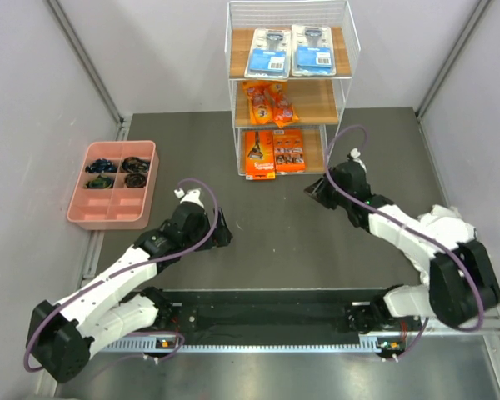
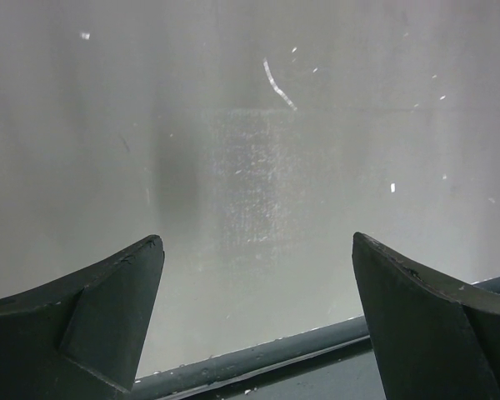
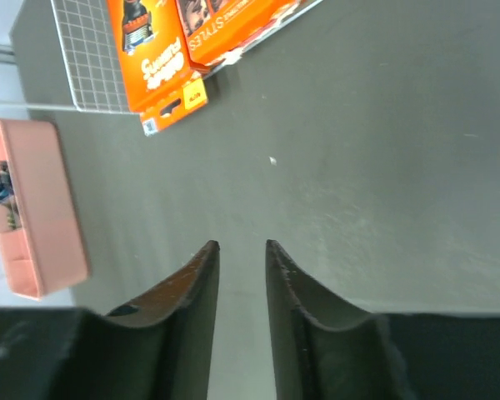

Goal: Place and organize the shaving razors onto the shelf

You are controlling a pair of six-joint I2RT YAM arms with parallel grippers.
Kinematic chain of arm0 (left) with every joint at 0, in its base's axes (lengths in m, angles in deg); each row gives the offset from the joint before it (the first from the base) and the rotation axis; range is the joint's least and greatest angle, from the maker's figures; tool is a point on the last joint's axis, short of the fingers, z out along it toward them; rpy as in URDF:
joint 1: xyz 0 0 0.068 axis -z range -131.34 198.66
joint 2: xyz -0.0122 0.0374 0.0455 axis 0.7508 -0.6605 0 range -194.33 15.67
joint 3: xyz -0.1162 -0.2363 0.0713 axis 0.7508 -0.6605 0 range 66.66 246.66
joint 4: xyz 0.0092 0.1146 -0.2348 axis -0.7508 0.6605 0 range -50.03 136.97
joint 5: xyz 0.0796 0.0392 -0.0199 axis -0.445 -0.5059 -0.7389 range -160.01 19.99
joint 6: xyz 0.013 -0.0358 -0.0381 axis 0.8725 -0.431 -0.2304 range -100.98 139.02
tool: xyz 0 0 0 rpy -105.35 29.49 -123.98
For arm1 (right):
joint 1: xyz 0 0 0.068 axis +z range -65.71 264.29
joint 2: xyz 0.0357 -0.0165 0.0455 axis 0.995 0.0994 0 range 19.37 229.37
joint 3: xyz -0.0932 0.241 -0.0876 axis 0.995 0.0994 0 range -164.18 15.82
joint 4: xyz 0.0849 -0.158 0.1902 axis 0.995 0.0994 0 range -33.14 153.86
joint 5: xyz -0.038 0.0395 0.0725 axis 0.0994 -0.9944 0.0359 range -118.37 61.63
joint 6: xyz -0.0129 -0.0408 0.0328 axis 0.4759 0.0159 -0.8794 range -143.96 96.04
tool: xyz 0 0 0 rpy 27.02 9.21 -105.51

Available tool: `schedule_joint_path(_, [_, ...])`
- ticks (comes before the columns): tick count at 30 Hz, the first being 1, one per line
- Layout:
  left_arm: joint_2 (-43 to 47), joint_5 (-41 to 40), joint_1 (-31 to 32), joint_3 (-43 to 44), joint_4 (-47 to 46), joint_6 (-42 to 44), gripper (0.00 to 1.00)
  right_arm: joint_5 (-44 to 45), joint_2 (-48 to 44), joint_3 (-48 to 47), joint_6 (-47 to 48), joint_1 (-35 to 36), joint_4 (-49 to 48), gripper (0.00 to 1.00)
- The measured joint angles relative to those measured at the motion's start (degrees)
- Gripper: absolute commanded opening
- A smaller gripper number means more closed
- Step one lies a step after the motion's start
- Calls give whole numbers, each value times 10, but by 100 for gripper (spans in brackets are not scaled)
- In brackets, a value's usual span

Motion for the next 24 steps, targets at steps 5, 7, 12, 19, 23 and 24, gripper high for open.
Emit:
schedule_joint_path(5, [0,-3,0,20,4,6,99,32,-98,9,48,1,86,46])
schedule_joint_path(7, [0,-7,0,28,9,9,99,43,-136,12,64,1,118,52])
schedule_joint_path(12, [-2,-18,0,56,18,19,99,66,-220,17,99,2,193,69])
schedule_joint_path(19, [-42,-30,-2,111,41,55,99,93,-311,42,133,2,287,91])
schedule_joint_path(23, [-77,-32,-9,152,54,83,99,103,-344,42,142,2,325,97])
schedule_joint_path(24, [-86,-32,-10,162,58,88,99,104,-353,42,144,2,332,98])
